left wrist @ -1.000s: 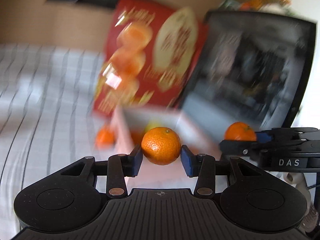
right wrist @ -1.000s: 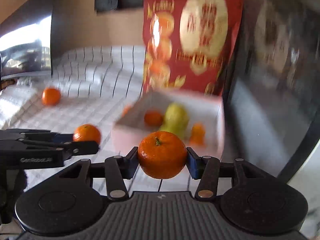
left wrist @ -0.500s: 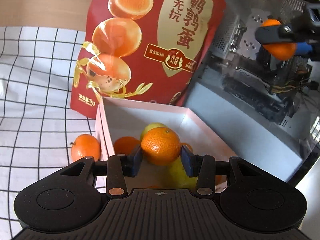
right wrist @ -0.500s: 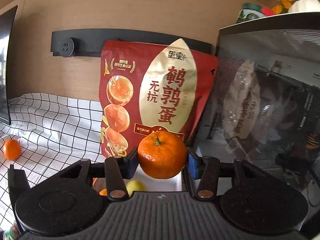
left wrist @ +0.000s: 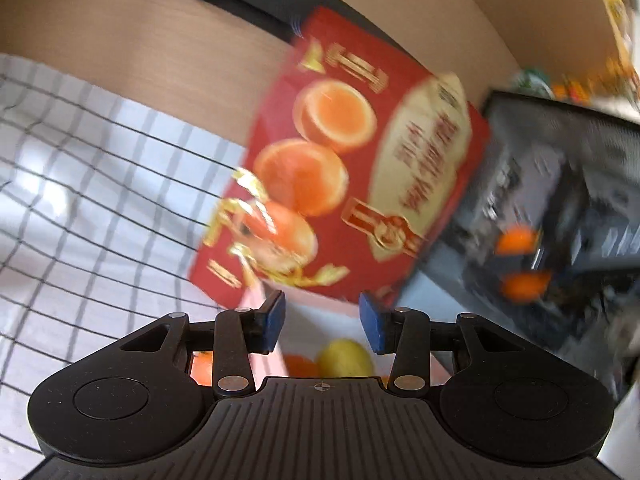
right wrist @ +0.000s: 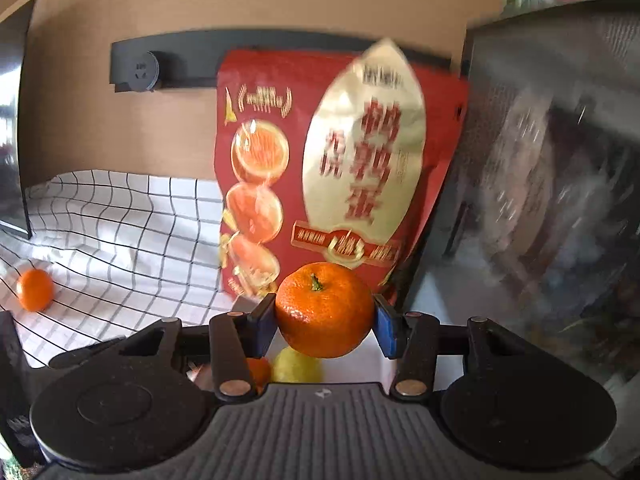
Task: Organize fruits
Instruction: 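Carry both mandarins over the pink box and open both tools, then move the right tool to the large orange while the left tool withdraws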
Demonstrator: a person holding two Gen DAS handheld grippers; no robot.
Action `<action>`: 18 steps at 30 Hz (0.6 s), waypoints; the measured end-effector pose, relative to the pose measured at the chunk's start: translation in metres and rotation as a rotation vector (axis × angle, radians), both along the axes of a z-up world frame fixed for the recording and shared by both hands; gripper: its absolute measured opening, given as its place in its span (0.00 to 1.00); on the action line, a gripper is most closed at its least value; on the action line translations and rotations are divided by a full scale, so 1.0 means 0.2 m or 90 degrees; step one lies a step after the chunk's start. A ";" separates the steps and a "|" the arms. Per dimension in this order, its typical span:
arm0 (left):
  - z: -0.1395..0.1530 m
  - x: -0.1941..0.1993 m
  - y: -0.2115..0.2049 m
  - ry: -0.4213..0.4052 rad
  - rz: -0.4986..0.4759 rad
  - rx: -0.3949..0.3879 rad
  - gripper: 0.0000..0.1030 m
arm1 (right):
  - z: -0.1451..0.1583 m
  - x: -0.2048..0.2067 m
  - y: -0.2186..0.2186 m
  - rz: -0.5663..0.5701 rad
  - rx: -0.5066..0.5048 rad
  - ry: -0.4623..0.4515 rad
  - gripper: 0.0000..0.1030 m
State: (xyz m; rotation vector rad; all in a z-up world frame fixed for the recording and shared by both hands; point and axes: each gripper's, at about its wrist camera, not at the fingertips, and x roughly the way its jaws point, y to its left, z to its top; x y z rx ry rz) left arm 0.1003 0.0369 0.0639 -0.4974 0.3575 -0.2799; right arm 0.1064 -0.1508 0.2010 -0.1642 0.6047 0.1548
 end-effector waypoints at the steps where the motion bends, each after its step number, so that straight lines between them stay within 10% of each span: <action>1: 0.00 0.00 0.02 0.005 0.007 -0.007 0.44 | -0.03 0.04 -0.02 -0.001 0.019 0.024 0.48; 12: -0.01 0.01 0.04 0.016 0.032 0.011 0.44 | -0.59 0.31 -0.05 -0.042 0.051 0.209 0.52; 18: 0.08 -0.15 0.24 0.009 0.047 0.050 0.44 | -0.47 0.16 -0.01 -0.027 -0.003 0.118 0.65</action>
